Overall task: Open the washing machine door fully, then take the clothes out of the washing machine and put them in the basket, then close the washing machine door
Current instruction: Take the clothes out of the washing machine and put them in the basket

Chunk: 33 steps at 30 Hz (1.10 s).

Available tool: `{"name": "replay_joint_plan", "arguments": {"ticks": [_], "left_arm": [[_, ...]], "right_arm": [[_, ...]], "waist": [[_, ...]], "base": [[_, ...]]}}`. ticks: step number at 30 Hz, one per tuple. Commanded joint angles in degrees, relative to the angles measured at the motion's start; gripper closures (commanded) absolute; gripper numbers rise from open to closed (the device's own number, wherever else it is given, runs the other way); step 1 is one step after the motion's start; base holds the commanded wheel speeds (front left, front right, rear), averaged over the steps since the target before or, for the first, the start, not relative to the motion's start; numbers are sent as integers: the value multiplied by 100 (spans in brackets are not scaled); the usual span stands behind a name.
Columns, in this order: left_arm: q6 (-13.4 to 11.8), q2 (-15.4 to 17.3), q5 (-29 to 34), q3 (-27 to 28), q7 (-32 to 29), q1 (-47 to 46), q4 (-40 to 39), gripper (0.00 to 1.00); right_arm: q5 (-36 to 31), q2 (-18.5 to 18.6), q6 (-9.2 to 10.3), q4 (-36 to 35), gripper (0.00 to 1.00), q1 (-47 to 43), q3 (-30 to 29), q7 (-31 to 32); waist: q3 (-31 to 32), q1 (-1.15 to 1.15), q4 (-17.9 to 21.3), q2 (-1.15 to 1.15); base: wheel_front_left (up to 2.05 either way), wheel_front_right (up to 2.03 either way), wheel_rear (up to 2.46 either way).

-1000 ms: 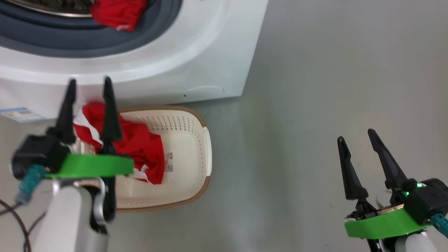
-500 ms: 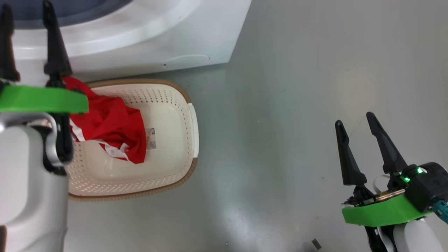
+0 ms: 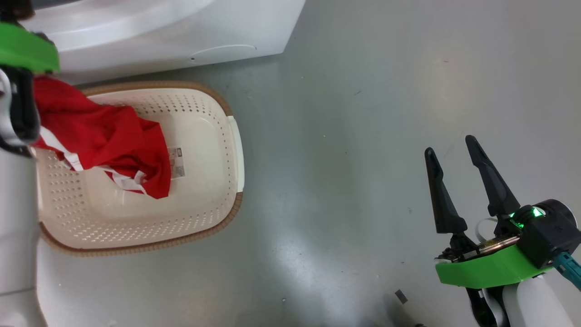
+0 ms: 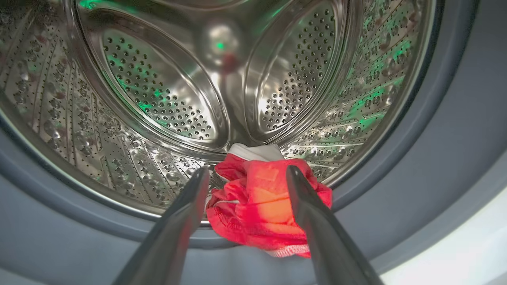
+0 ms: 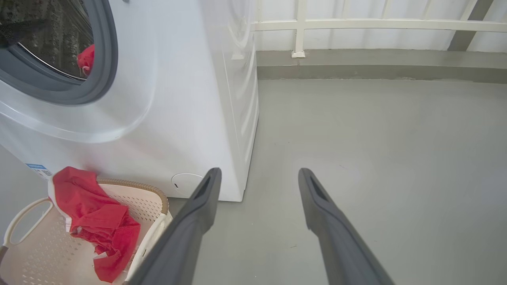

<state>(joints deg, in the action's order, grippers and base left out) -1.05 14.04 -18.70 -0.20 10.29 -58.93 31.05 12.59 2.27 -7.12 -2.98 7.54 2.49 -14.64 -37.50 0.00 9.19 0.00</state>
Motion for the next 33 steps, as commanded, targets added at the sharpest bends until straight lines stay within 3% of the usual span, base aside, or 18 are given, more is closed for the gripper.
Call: {"name": "replay_joint_plan", "arguments": {"ticks": [1,17,22,33], "left_arm": [[96,317,-51,128,-60,-213,8,0],[698,424,-1158,430,-1310,-1761,1982,0],[758,565,-1143,238,-1779,-2010,2519,0],[747,829,-1011,41,-1989,-2240,3215,0]], "right_arm": [[7,61,-36,-99,0,18,146,-36],[-49,61,-36,0,0,18,456,-36],[-12,61,-36,5,0,-17,555,-36],[118,61,-36,93,0,-31,722,-36]], "waist": [[-32,0,55,0],[2,0,459,0],[-7,0,589,0],[-41,0,833,0]], "base": [[0,0,0],[0,0,0],[0,0,0],[0,0,0]]}}
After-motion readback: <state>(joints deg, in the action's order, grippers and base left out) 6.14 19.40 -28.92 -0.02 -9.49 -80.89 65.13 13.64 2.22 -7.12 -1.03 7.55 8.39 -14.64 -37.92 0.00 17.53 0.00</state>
